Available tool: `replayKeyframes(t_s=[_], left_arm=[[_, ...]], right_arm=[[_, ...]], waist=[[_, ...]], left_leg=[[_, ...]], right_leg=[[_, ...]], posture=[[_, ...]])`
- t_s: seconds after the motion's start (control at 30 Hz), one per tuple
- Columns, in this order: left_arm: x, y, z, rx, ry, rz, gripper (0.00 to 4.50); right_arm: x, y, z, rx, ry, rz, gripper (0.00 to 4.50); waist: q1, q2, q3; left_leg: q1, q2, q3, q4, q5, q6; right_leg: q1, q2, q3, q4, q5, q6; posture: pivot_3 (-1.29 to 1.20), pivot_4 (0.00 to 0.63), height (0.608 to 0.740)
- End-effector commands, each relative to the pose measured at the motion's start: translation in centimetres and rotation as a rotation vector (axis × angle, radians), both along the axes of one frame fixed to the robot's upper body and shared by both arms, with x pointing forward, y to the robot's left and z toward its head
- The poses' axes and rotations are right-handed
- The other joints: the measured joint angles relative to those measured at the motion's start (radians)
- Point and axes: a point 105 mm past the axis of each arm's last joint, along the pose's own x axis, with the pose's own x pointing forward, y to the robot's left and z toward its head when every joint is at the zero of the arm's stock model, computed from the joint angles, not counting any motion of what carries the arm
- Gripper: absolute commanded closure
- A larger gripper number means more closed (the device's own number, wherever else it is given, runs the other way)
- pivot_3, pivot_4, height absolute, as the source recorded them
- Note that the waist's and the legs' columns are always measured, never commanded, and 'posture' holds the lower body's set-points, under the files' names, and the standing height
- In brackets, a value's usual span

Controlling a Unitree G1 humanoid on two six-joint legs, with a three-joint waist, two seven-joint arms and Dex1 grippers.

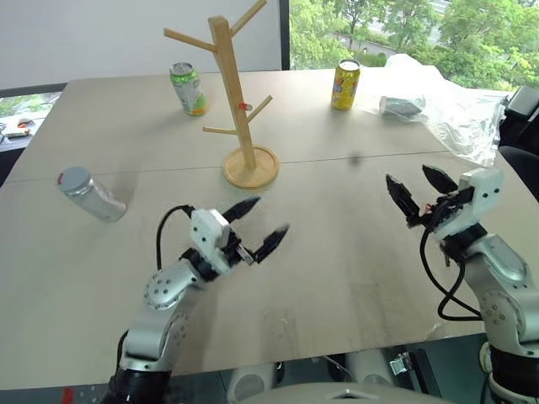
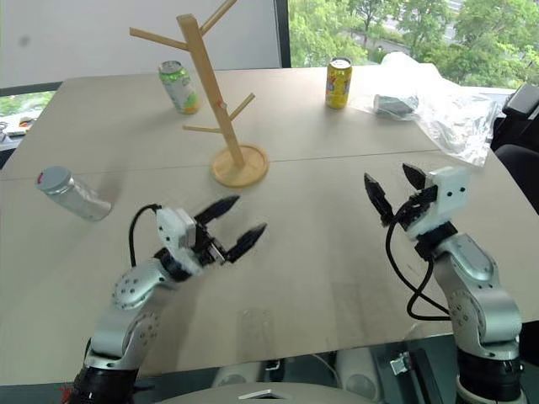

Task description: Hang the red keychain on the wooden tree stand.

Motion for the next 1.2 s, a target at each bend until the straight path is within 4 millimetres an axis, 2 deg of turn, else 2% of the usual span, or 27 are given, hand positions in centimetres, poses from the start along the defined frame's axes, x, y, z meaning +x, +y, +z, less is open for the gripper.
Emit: replayKeyframes(t_s=[0.03,0.2,0.4,0.57,0.8,0.93,1.07,1.2], left_arm=[[-2.4,-1.3,-0.9,0.028,-0.051,-0.190,0.09],[-3.8,-2.3,-2.8,0.077,-0.069,-0.316,0.09],[-3.6,-3.0,-3.4,0.061,-0.064,-0.355,0.09],[-3.7,-3.5,-3.8,0.080,-0.076,-0.374,0.09],[-3.0,-3.7,-3.1,0.064,-0.106,-0.317,0.09],[-2.8,-3.7,-2.7,0.059,-0.111,-0.295,0.09],[-2.6,-3.6,-2.5,0.055,-0.112,-0.265,0.09],[-2.7,-3.6,-2.4,0.055,-0.112,-0.254,0.09]], right_arm=[[-1.3,-2.1,-1.3,-0.060,0.057,-0.111,0.00],[-2.7,-3.7,-3.2,-0.048,0.127,-0.169,0.00],[-3.4,-5.4,-4.8,-0.010,0.169,-0.235,0.00],[-1.9,-6.2,-5.5,0.016,0.179,-0.243,0.00],[0.5,-7.6,-6.5,-0.006,0.203,-0.248,0.00],[0.6,-7.5,-7.4,-0.040,0.234,-0.227,0.00],[-0.1,-7.2,-9.0,-0.078,0.301,-0.193,0.00],[-0.3,-6.9,-9.1,-0.067,0.307,-0.178,0.00]], waist=[[0.004,0.001,0.000],[0.001,0.003,0.000],[0.003,0.006,-0.002],[0.000,0.006,-0.002],[0.003,0.007,-0.002],[0.003,0.008,-0.003],[0.003,0.007,-0.003],[0.003,0.007,-0.008]], left_leg=[[0.000,0.000,0.000,0.000,0.000,0.000],[-0.005,0.000,0.000,0.001,0.000,0.001],[-0.010,0.001,-0.001,0.002,0.003,0.006],[-0.010,0.000,0.000,0.003,0.003,0.006],[-0.010,0.000,0.000,0.003,0.003,0.006],[-0.010,0.000,0.000,0.003,0.003,0.006],[-0.010,0.000,0.000,0.003,0.003,0.006],[-0.009,0.000,-0.001,0.003,0.003,0.006]], right_leg=[[0.000,0.000,0.000,0.000,0.000,0.000],[-0.004,0.000,0.000,0.000,-0.002,0.004],[-0.008,0.003,-0.002,0.000,-0.002,0.004],[-0.008,0.003,-0.001,0.000,-0.001,0.005],[-0.008,0.004,-0.001,0.000,-0.001,0.005],[-0.008,0.004,-0.001,0.000,0.000,0.004],[-0.008,0.004,-0.001,0.001,0.000,0.005],[-0.007,0.005,-0.001,0.001,-0.001,0.005]], posture=[[0.00,0.150,0.740],[0.00,0.150,0.740],[0.00,0.150,0.740],[0.00,0.150,0.740],[0.00,0.150,0.740],[0.00,0.150,0.740],[0.00,0.150,0.740],[0.00,0.150,0.740]])
